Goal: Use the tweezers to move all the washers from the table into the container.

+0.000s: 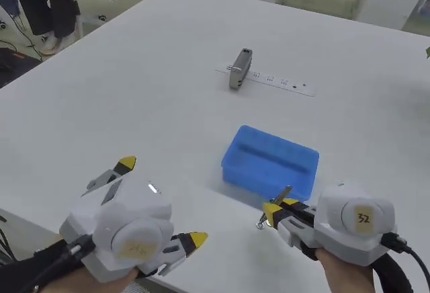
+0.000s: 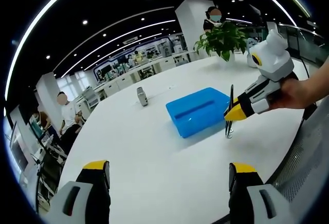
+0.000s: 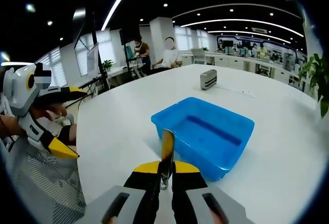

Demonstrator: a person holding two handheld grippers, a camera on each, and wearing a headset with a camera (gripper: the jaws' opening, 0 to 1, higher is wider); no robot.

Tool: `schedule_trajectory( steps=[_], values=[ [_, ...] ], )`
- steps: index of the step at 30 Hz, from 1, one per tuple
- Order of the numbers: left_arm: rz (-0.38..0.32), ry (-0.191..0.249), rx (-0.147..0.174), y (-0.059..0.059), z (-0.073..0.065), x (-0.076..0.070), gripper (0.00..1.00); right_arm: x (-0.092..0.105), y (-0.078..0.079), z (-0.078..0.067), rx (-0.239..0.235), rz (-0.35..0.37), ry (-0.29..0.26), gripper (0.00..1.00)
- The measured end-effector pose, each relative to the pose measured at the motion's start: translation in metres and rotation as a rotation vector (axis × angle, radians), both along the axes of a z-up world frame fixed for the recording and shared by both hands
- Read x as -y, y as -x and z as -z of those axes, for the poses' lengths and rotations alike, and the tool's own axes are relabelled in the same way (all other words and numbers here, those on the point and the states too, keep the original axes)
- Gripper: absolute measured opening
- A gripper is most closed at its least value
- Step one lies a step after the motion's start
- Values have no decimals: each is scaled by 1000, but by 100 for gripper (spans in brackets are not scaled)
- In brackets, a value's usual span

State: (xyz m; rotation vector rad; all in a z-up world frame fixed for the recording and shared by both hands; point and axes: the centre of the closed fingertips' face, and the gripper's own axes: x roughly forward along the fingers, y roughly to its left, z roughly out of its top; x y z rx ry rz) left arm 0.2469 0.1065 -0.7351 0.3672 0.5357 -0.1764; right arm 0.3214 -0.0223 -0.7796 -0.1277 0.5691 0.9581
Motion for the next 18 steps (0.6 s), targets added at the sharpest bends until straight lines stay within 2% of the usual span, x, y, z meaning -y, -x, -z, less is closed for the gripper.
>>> schedule_trajectory(
  steps=[4, 6, 11, 13, 15, 18],
  values=[
    [6, 0, -3, 0, 1, 1, 99, 1, -1, 0, -23, 9, -4, 3],
    [9, -1, -5, 1, 1, 2, 99, 0, -1, -5, -23, 8, -16, 3],
    [13, -7, -13, 1, 3, 2, 99, -3, -3, -23, -23, 12, -65, 3],
    [14, -13, -18, 1, 4, 2, 99, -5, -7, -36, -16, 18, -99, 3],
    [14, -19, -25, 2, 6, 2, 99, -7, -13, -47, 3, 24, -119, 3],
    [23, -12, -19, 2, 5, 4, 99, -8, -25, -63, 30, 40, -152, 3]
  ],
)
